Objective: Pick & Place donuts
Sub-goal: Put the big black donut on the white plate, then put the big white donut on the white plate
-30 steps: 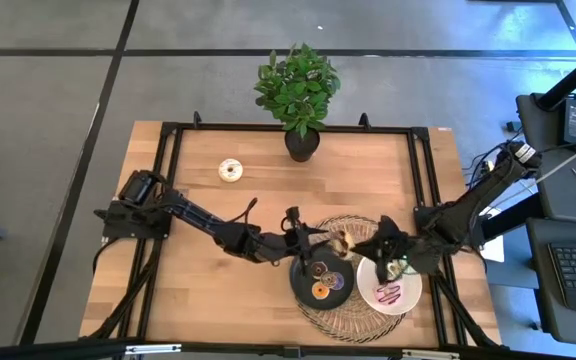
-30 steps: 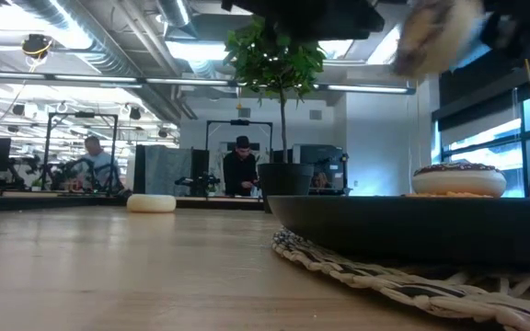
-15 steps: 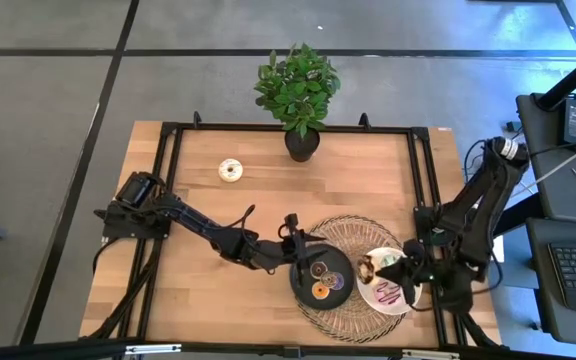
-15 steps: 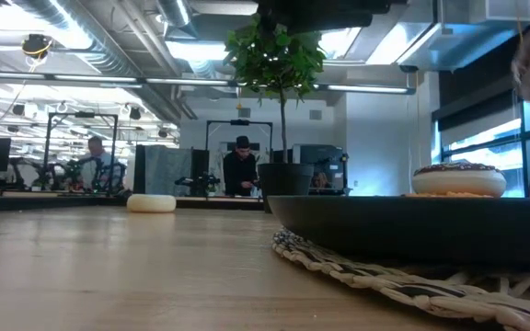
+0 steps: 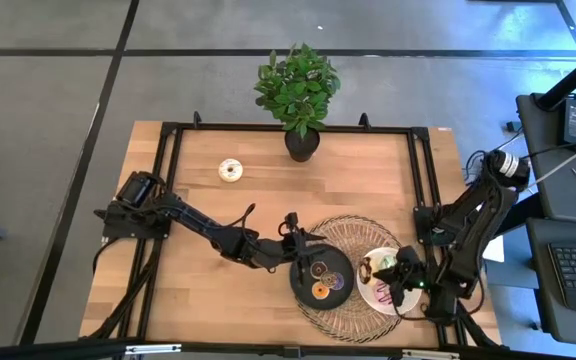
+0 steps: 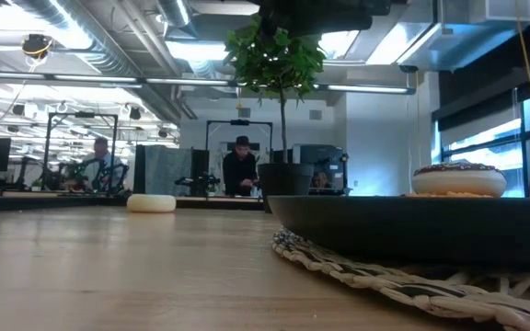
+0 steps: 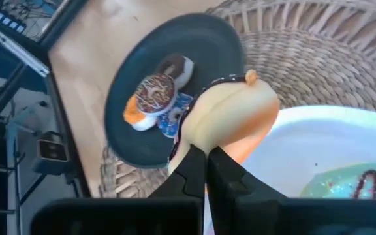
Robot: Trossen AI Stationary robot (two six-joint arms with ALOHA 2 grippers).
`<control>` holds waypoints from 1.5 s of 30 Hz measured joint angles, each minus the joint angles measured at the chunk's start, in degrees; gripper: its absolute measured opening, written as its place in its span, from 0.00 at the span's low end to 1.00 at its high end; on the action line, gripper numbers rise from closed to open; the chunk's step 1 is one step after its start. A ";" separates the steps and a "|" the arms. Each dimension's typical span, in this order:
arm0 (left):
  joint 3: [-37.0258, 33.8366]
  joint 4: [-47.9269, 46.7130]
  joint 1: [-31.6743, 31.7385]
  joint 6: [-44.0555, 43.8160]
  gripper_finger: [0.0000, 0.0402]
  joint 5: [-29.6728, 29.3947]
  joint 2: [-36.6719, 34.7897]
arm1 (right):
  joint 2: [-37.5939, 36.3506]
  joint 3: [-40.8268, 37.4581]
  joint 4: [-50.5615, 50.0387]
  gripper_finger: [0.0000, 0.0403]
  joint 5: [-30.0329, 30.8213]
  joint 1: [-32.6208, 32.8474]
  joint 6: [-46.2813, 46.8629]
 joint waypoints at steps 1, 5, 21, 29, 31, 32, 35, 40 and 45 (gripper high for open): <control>0.00 0.00 -0.01 0.00 0.32 0.00 0.00 | 0.70 0.00 -0.02 0.01 -0.03 0.00 1.04; 0.00 0.00 0.00 -0.02 0.31 0.00 0.00 | 3.29 0.00 0.18 0.02 -0.16 -0.02 5.02; 0.00 0.00 0.06 -1.01 0.31 0.04 0.00 | 4.65 0.00 -0.36 0.23 -6.95 -0.02 6.10; 0.00 -0.36 0.06 -1.03 0.32 0.06 0.01 | 0.13 1.64 -7.30 0.45 -9.25 -0.04 6.10; 0.00 -1.70 0.06 -1.03 0.32 0.05 0.00 | -0.46 2.13 -9.34 0.48 -12.44 -0.04 6.15; 0.00 -2.72 0.06 -1.03 0.32 -0.03 0.00 | -0.70 2.29 -10.35 0.49 -13.81 -0.04 6.27; -0.05 -11.44 0.15 -2.32 0.32 -2.51 -0.99 | -1.23 3.62 -15.63 0.51 -16.40 -0.08 7.76; -0.03 -38.71 2.50 -23.22 0.32 -4.23 -7.14 | -1.46 9.63 -32.50 0.51 -17.56 -0.08 10.70; -0.02 -68.62 7.06 -43.94 0.33 -6.23 -12.24 | -1.45 14.57 -45.26 0.51 -15.51 -0.41 12.08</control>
